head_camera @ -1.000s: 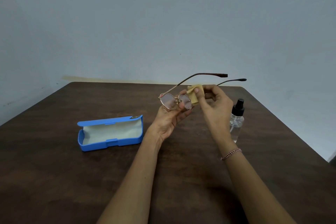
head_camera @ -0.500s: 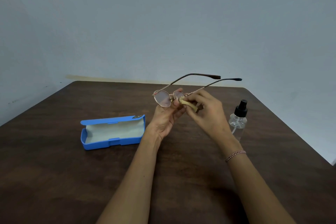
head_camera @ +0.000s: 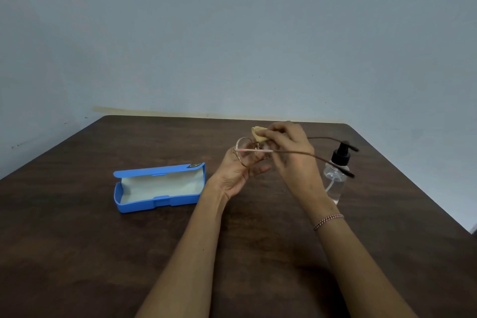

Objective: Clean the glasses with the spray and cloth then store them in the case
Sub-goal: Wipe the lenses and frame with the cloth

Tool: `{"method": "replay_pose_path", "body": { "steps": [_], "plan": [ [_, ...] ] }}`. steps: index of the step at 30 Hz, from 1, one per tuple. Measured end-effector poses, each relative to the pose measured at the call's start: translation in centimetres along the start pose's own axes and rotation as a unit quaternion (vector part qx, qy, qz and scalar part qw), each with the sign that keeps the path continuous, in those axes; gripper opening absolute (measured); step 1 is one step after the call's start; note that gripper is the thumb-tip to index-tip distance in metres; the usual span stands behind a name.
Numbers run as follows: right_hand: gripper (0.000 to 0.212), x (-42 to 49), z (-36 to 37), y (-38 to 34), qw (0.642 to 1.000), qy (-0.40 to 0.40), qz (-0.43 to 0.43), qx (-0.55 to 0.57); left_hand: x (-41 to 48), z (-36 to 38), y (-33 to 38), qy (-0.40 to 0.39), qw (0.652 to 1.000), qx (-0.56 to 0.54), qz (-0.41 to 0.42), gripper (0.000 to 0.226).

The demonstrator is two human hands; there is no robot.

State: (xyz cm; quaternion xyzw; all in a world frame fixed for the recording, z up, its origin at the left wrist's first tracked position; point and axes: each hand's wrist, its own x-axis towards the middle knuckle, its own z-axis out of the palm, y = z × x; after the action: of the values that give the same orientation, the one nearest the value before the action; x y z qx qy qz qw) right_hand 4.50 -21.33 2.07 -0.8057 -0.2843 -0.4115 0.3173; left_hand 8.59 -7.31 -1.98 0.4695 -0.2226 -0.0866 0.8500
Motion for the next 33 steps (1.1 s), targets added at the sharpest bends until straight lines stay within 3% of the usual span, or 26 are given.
{"method": "replay_pose_path", "body": {
  "steps": [3, 8, 12, 15, 22, 27, 33],
  "plan": [
    [0.034, 0.19, 0.0, 0.26, 1.0, 0.014, 0.018, -0.005, 0.19, -0.08, -0.21, 0.004, 1.0, 0.009, -0.004, 0.028],
    [0.036, 0.18, 0.04, -0.31, 0.997, -0.032, -0.019, 0.069, 0.09, -0.3, -0.17, 0.017, 0.999, 0.025, 0.044, 0.028],
    [0.035, 0.15, 0.17, 0.04, 1.0, 0.001, -0.006, 0.02, 0.06, -0.01, -0.02, 0.007, 0.999, 0.036, 0.032, 0.037],
    [0.033, 0.21, 0.15, 0.25, 0.999, -0.027, 0.034, 0.015, 0.02, 0.32, 0.2, 0.015, 0.999, 0.037, 0.03, 0.047],
    [0.026, 0.35, -0.1, 0.58, 0.997, -0.046, 0.056, -0.039, 0.32, 0.47, 0.2, 0.013, 0.997, 0.022, 0.07, 0.046],
    [0.026, 0.4, -0.18, 0.3, 0.997, -0.04, 0.068, -0.02, 0.35, 0.34, 0.03, 0.012, 0.998, 0.031, 0.054, 0.043],
    [0.027, 0.46, 0.01, 0.47, 0.992, -0.036, 0.089, -0.082, 0.37, 0.67, 0.38, 0.01, 0.997, 0.042, 0.056, 0.042]
  ]
}}
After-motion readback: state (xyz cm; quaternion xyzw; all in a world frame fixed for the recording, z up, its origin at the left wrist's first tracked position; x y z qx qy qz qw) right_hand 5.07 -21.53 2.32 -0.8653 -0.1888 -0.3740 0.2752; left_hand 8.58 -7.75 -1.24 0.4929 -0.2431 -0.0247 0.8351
